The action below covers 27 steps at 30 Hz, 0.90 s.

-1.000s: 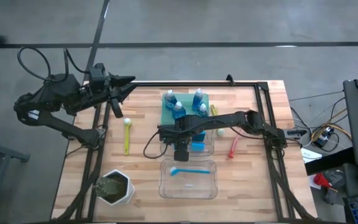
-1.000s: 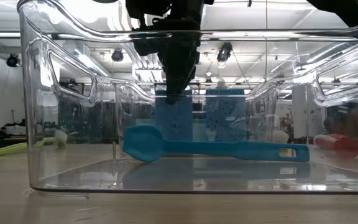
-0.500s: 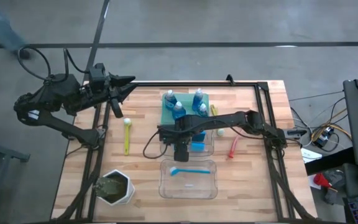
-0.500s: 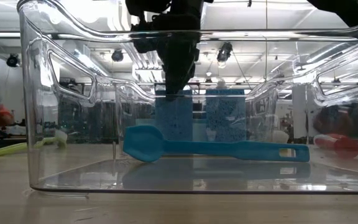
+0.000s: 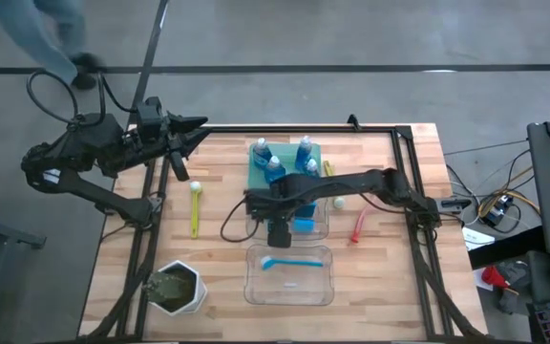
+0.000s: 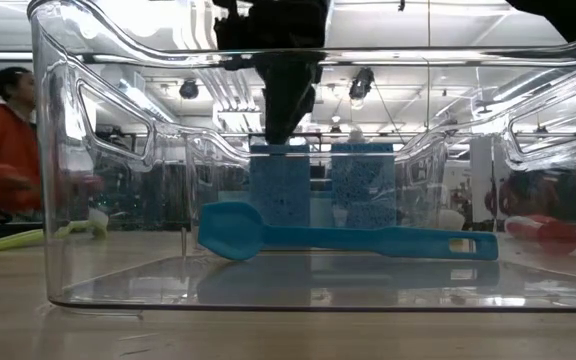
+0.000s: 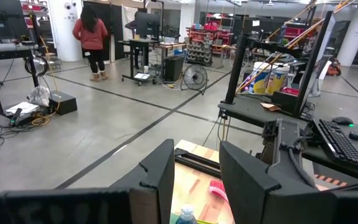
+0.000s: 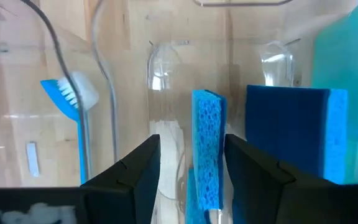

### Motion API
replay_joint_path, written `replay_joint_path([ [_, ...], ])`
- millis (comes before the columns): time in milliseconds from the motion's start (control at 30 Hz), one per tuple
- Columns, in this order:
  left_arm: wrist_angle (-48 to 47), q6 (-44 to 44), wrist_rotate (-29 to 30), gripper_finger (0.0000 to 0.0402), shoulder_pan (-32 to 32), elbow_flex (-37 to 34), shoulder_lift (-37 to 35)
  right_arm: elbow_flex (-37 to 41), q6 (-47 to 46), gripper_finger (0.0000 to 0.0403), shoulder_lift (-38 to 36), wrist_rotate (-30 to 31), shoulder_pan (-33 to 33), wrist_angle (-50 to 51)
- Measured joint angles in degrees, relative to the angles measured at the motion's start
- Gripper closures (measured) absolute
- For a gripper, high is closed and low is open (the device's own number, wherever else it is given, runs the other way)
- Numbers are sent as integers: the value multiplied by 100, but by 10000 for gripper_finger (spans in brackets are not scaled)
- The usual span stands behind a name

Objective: Pick & Place Kitchen Sink Supplies
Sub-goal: Put the blue sponge into the top transparent bin, then put the light green dish brush into the bottom transparent bin

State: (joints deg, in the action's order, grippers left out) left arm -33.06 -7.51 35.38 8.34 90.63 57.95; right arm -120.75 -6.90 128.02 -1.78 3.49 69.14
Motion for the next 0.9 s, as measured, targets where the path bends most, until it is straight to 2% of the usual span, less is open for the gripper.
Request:
replay_joint_path([
  [400,2,-1,1,280,0,0,2,-160,-96,220,-314,47,-7,11],
  [600,2,-9,0,280,0,0,2,-631,-177,219,-318,79,-23,70],
  [900,3,-13,0,280,-1,0,4,-1434,-358,219,-333,485,-154,446],
])
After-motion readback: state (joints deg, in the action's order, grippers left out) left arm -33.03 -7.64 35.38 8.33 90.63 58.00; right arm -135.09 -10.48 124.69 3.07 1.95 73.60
